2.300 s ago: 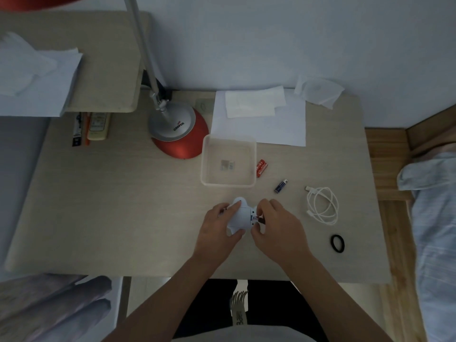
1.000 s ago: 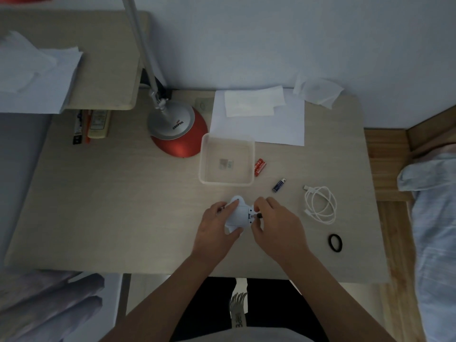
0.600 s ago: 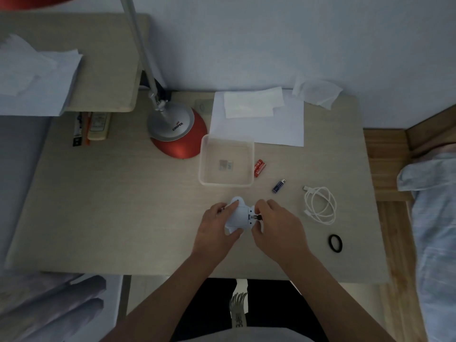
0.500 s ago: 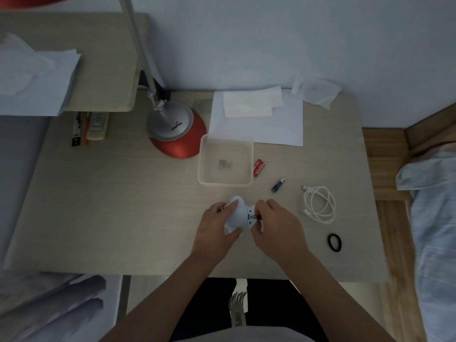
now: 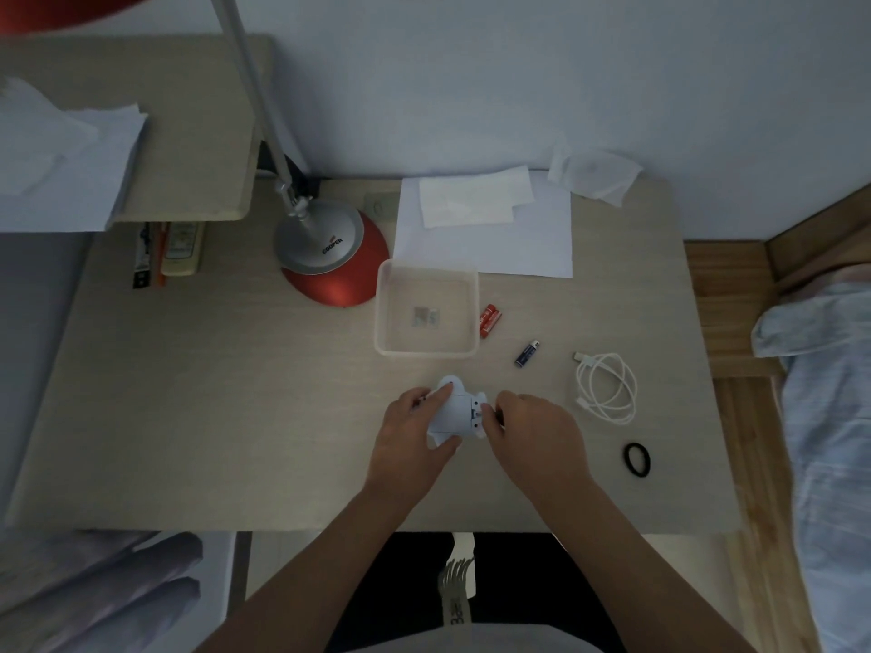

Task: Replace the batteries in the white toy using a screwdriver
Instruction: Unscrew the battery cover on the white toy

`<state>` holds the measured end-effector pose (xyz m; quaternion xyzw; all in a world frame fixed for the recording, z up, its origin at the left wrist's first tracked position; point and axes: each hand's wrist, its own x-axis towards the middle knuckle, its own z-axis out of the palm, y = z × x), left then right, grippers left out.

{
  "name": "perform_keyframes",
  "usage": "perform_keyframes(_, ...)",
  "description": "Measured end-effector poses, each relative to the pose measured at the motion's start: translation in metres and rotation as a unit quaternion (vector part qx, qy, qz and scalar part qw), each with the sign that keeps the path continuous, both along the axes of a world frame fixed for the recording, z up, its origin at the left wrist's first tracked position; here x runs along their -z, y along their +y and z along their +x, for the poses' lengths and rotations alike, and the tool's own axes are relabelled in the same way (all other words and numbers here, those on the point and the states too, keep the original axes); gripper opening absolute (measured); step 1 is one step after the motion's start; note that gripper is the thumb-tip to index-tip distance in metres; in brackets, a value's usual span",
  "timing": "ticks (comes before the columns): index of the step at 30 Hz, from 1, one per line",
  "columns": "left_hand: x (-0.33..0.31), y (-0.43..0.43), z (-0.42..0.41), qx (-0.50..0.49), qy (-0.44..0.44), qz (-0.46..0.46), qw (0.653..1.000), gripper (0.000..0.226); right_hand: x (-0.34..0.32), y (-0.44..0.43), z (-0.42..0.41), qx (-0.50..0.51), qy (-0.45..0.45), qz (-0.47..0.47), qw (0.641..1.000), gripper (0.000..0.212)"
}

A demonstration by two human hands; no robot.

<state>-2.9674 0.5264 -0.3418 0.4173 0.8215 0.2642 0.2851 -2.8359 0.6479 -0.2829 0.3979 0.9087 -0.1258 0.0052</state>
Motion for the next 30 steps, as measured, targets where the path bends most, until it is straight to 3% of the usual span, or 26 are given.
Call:
perform_keyframes(3,-0.001,0.001,0.000,-0.003,0.000,0.000,1.000,0.071,-0.002,-0.002,0.001,0.000,0.037,-0.044,0.998,0.017)
perform_keyframes(7,0.000,0.001,0.001,0.001,0.008,-0.001,1.000,0.071,-0.005,-0.005,0.002,-0.022,0.081,-0.095,0.992,0.020)
perform_keyframes(17,0.002,0.000,0.002,-0.004,0.006,0.003,1.000,0.072,0.000,-0.008,0.005,-0.012,0.058,-0.036,0.998,0.011)
perform_keyframes(22,0.003,0.000,0.001,-0.001,0.008,0.007,1.000,0.072,0.001,-0.007,0.009,-0.014,0.035,-0.076,0.996,0.007)
perform_keyframes(30,0.002,0.000,-0.001,0.005,0.007,0.012,1.000,0.072,-0.003,-0.007,0.035,0.076,0.112,-0.096,0.986,0.015)
